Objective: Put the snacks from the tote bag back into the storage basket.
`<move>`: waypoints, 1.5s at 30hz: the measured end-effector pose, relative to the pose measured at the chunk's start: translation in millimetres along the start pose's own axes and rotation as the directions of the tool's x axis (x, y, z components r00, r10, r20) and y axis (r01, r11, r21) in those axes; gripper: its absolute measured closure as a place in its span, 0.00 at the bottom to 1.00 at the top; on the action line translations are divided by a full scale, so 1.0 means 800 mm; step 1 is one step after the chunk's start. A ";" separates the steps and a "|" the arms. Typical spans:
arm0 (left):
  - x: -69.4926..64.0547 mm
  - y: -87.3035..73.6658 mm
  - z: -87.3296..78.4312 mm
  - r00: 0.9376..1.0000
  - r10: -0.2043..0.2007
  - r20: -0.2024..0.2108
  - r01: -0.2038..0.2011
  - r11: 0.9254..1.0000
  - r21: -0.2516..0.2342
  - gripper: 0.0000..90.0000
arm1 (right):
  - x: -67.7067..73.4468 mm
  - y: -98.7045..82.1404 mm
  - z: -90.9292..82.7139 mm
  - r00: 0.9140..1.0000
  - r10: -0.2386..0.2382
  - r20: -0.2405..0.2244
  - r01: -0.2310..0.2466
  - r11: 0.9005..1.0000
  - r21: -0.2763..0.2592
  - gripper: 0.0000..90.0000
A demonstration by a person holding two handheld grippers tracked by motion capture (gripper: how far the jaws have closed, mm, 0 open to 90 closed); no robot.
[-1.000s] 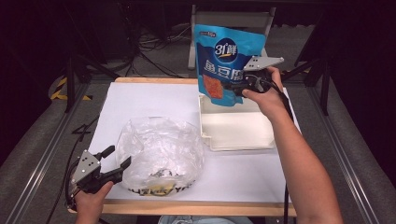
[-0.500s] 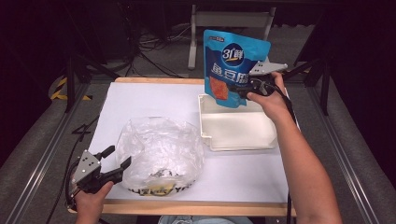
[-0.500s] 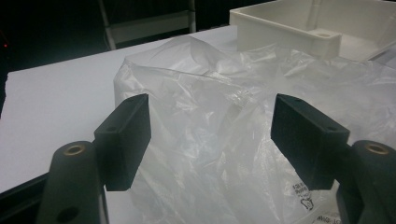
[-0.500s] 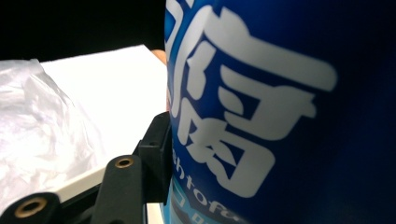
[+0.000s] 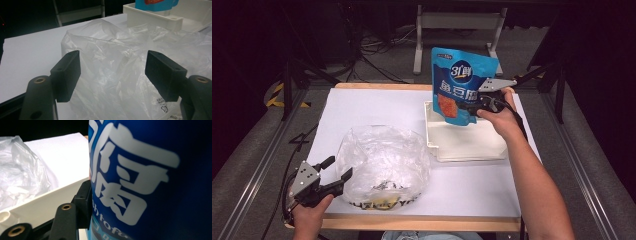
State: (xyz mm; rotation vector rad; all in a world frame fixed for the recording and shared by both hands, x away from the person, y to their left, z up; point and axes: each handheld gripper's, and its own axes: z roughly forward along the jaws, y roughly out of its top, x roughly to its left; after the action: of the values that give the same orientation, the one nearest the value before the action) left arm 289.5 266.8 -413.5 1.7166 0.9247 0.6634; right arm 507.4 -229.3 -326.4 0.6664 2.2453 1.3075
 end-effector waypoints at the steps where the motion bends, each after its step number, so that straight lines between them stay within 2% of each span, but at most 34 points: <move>1: 0.000 0.000 0.000 1.000 0.002 0.000 -0.002 1.000 0.001 0.33 | 0.000 -0.002 0.001 1.000 0.003 -0.004 -0.003 1.000 0.003 0.57; 6: 0.000 0.000 0.000 1.000 0.004 0.001 -0.004 1.000 0.002 0.33 | 0.003 -0.015 0.007 1.000 0.009 -0.018 -0.009 1.000 0.024 0.57; 22: 0.001 0.000 0.000 1.000 0.005 0.001 -0.005 1.000 0.002 0.33 | 0.008 -0.038 0.021 1.000 0.003 -0.018 -0.002 0.997 0.073 0.57; 27: 0.000 0.000 0.000 1.000 0.003 0.001 -0.003 1.000 0.002 0.33 | 0.009 -0.045 0.023 1.000 0.010 -0.022 -0.009 0.998 0.068 0.57; 31: 0.000 0.000 0.000 1.000 0.004 0.001 -0.004 1.000 0.001 0.33 | 0.008 -0.052 0.024 0.999 0.027 -0.042 -0.025 0.998 0.056 0.56; 34: 0.000 0.000 0.000 1.000 0.004 0.002 -0.004 1.000 0.002 0.33 | 0.008 -0.054 0.024 0.999 0.017 -0.041 -0.015 0.999 0.049 0.56; 42: -0.001 0.000 0.000 1.000 0.006 0.002 -0.006 1.000 0.002 0.33 | 0.001 -0.064 0.023 0.998 0.004 -0.061 -0.002 0.999 0.035 0.49; 45: 0.000 0.000 0.000 1.000 0.005 0.003 -0.005 1.000 0.001 0.33 | -0.002 -0.070 0.022 0.998 0.021 -0.053 -0.019 0.999 0.029 0.41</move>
State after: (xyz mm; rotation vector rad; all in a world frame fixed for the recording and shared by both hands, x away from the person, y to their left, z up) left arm 289.5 266.6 -413.3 1.7208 0.9197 0.6637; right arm 509.4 -243.0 -383.7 0.6730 2.3096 1.3200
